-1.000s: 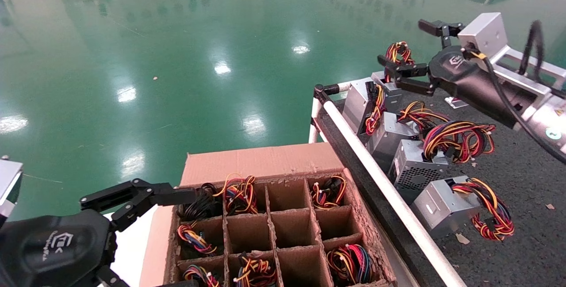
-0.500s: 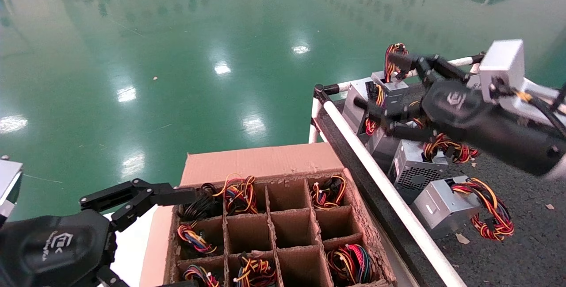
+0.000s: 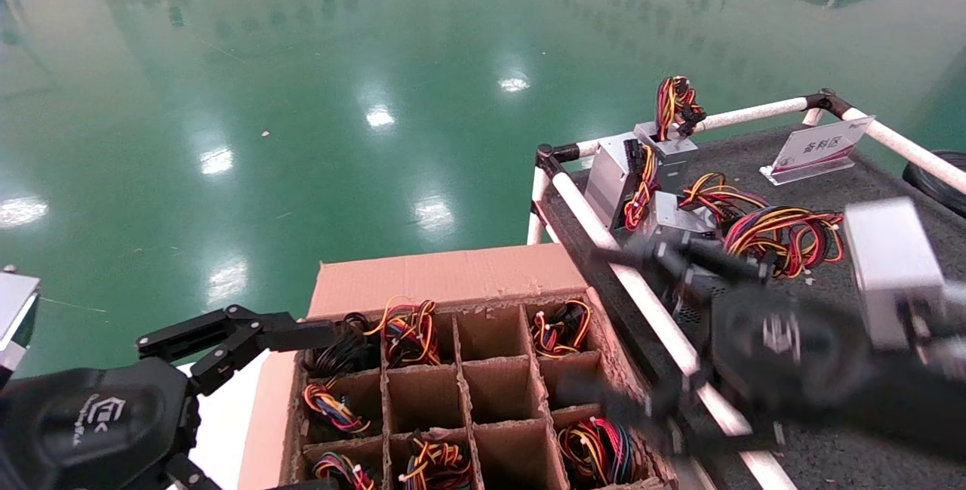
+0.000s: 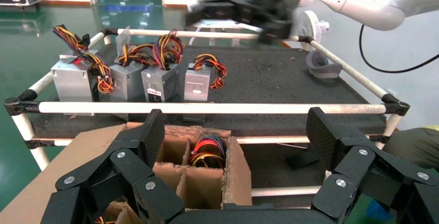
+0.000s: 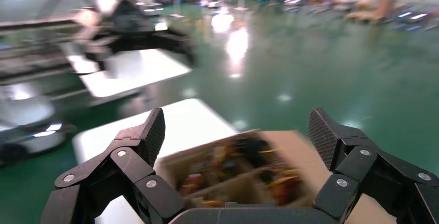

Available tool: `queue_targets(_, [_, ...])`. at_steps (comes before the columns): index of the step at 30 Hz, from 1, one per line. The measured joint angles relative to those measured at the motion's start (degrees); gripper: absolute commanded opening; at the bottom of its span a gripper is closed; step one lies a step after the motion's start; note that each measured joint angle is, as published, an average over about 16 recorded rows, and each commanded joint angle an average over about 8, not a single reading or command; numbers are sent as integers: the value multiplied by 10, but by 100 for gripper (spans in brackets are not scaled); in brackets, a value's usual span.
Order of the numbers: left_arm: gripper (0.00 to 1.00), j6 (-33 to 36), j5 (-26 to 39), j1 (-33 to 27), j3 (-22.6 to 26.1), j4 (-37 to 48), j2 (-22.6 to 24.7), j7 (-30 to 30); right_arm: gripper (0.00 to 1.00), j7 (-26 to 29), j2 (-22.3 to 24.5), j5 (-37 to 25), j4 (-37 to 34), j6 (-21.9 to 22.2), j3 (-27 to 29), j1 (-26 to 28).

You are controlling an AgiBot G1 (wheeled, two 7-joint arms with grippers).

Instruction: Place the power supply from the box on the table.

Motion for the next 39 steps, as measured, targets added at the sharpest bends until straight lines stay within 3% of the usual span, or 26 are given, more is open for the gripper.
queue_targets(11, [100,0,0,0,0,0,0,0,100,66,32,21,77,-49,1,-44])
queue_targets(39, [100,0,0,0,0,0,0,0,100,59,27,18,64,-41,1,-37])
